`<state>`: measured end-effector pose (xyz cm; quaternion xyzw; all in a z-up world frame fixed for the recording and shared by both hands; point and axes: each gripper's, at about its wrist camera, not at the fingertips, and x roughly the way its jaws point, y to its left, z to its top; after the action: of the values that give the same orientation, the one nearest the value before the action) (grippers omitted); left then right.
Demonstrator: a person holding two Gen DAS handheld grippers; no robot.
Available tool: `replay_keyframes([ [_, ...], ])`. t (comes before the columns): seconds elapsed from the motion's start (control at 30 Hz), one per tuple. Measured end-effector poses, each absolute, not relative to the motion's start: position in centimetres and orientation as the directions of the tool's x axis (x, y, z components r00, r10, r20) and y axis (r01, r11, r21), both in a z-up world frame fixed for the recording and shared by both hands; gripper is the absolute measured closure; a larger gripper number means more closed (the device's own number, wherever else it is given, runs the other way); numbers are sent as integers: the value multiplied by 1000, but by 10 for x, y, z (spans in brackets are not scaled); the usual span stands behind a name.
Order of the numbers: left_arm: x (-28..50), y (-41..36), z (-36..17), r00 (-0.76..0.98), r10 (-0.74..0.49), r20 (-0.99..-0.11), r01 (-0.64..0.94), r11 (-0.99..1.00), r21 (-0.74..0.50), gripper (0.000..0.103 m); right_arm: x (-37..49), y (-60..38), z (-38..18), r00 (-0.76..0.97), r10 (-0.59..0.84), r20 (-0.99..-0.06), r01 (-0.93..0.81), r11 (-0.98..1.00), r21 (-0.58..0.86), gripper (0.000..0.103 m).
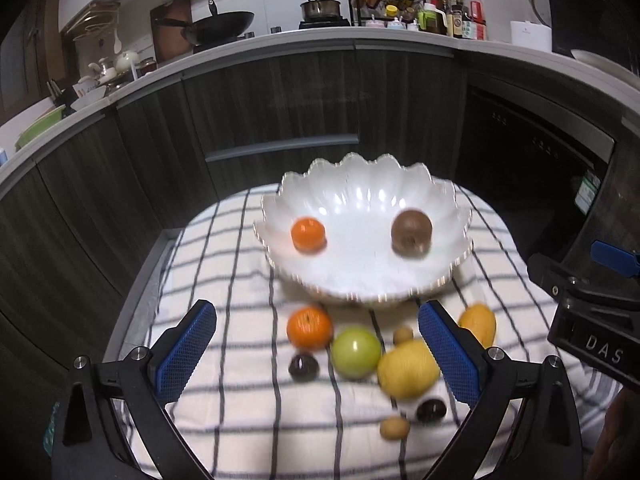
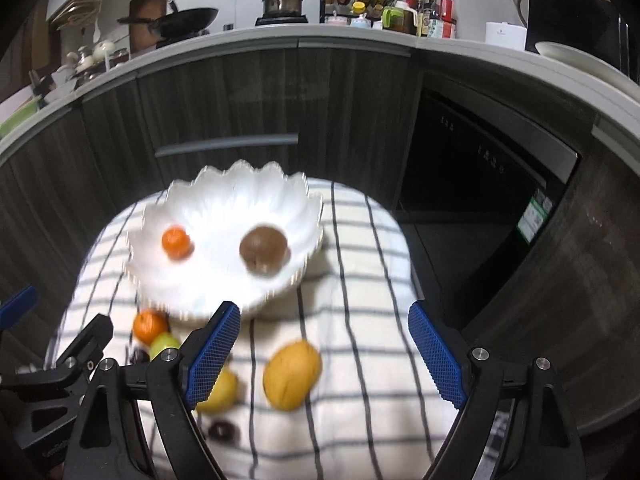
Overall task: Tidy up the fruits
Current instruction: 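Grasp the small brown longan with the left gripper while the right gripper grasps a dark plum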
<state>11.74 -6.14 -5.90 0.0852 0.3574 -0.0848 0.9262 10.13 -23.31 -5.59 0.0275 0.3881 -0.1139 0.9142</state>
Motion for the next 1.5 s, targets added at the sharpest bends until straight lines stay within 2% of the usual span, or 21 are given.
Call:
replay_keyframes([
  [0.5, 83, -65, -127, 648, -147, -747, 282, 958, 57, 7, 55, -230, -127, 575, -174, -800, 247, 968, -33, 17],
  [0.87, 81, -76, -154, 594, -172, -786, 326, 945, 39, 23, 51, -234, -144, 544, -163, -823, 262, 965, -18, 17],
  [1.0, 82, -80, -162, 568, -181, -803, 340, 940, 29, 36, 52, -236, -147, 537, -157, -829, 265, 964, -11, 17],
  [1.17, 80, -84, -169, 558, -180, -810, 350, 936, 34, 43, 54, -236, -149, 530, -149, -835, 266, 964, -3, 17],
  [1.33, 80, -86, -173, 543, -189, -818, 362, 932, 25, 56, 54, -237, -150, 524, -143, -839, 266, 964, 2, 17],
  [1.5, 78, -89, -176, 533, -192, -824, 374, 927, 25, 62, 55, -236, -151, 523, -141, -841, 264, 964, 2, 17],
])
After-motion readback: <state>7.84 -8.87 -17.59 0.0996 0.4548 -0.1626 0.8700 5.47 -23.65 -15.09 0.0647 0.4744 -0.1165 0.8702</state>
